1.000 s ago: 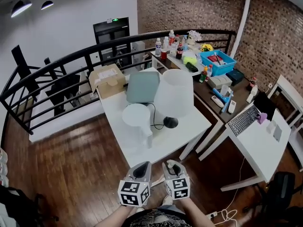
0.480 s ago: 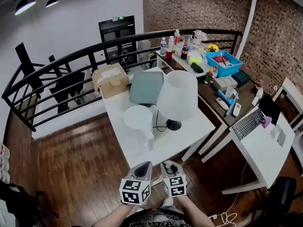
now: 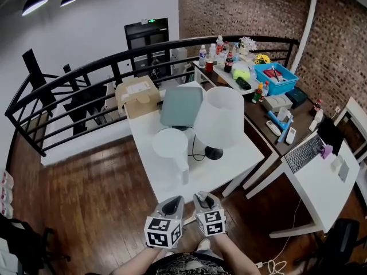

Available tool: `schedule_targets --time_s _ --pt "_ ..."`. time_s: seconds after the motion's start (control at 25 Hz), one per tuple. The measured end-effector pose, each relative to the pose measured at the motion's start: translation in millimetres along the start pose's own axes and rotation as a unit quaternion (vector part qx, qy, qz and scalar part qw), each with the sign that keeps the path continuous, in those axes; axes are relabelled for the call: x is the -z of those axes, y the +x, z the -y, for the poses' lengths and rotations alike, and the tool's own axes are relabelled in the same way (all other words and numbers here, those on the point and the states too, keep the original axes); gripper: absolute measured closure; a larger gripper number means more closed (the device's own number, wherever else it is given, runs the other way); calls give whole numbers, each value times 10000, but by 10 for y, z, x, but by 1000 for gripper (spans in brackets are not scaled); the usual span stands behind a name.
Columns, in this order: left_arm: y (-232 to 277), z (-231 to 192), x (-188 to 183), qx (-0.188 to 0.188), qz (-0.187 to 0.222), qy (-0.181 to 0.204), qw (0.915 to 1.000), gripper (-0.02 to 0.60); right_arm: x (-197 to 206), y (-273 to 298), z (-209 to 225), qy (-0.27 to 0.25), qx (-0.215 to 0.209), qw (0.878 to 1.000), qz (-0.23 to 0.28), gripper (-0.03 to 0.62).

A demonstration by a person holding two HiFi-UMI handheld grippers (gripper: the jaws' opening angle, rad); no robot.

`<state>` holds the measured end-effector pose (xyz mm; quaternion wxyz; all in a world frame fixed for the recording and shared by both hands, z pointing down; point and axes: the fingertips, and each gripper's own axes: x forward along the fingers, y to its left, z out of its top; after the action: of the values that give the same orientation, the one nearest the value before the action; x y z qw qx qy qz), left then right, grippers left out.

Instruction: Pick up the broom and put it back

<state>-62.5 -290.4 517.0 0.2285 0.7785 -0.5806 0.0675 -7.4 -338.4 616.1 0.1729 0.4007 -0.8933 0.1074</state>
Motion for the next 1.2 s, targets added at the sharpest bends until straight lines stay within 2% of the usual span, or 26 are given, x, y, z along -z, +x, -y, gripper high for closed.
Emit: schedule_targets --time_s 0.2,0.48,0.68,1.2 --pt "-11 -42 21 -38 -12 -3 10000 578 -45 56 6 -66 -32 10000 44 513" --pt "-54 -67 25 -60 7 -25 10000 578 -78 40 -22 -150 -94 9998 49 460" --pt "-86 -88 14 -59 37 -36 10000 578 17 0 -98 -187 -187 9996 -122 434" --pt "-243 -17 91 154 5 -6 9999 578 55 -212 -183 -140 76 9999 -67 431"
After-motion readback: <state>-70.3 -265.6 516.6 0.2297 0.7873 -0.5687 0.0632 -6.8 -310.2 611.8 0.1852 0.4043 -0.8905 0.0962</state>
